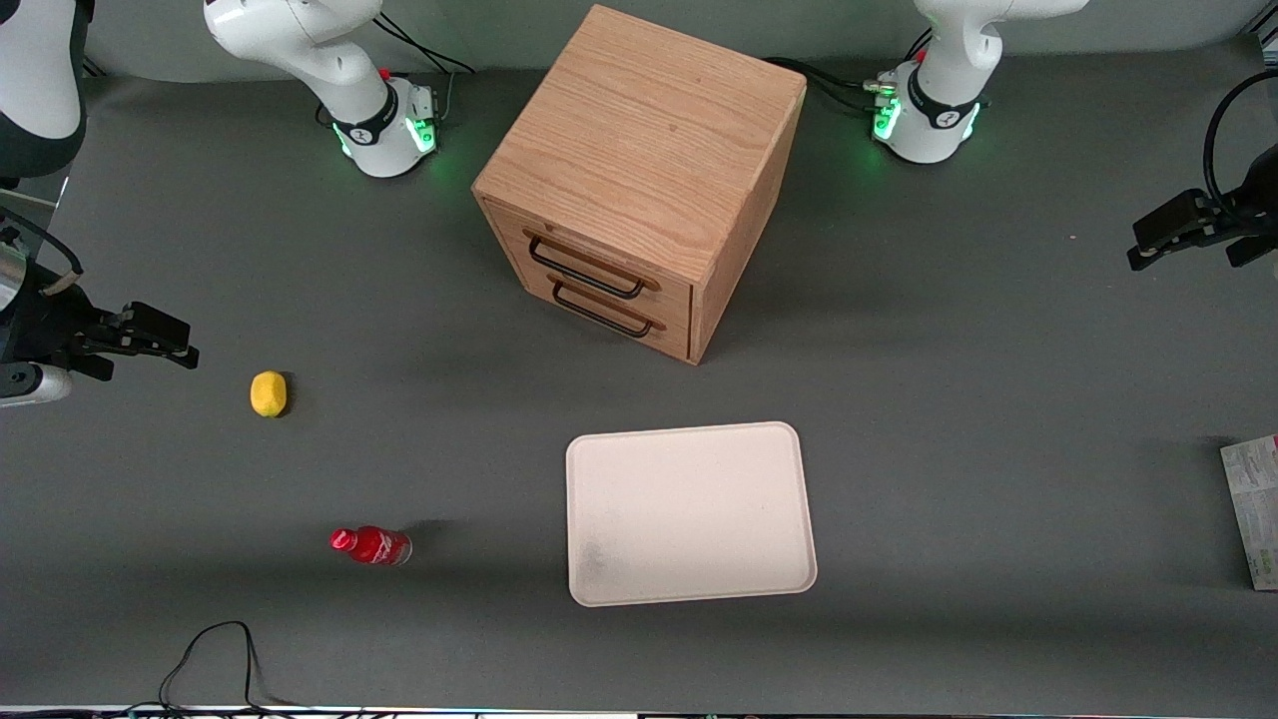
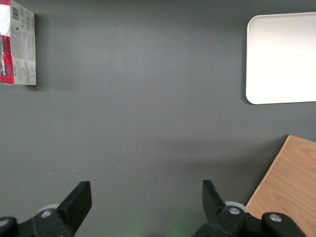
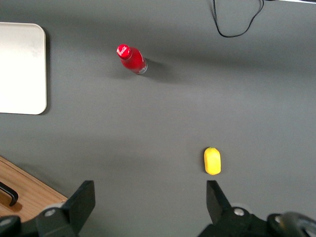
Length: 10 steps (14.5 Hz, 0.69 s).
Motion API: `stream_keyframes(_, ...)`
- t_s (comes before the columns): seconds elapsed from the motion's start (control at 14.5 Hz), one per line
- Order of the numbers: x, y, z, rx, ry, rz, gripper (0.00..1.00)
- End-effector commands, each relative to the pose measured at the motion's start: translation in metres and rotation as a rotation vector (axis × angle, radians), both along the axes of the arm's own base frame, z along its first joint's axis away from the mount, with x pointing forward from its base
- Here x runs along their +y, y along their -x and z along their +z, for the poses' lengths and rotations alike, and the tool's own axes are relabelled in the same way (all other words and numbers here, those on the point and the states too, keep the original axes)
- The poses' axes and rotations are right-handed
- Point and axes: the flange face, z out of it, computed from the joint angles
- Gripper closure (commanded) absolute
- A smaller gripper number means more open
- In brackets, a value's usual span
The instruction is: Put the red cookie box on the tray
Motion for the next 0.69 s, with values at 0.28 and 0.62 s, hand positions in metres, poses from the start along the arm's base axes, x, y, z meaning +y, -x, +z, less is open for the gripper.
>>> stream_keyframes(0.28,0.001,0.004,0.003,0.007,0.004,0.036,0.00)
stream_keyframes(0.62,0.008,-0.003,-0.005,0.015,0.011,0.038,0.00)
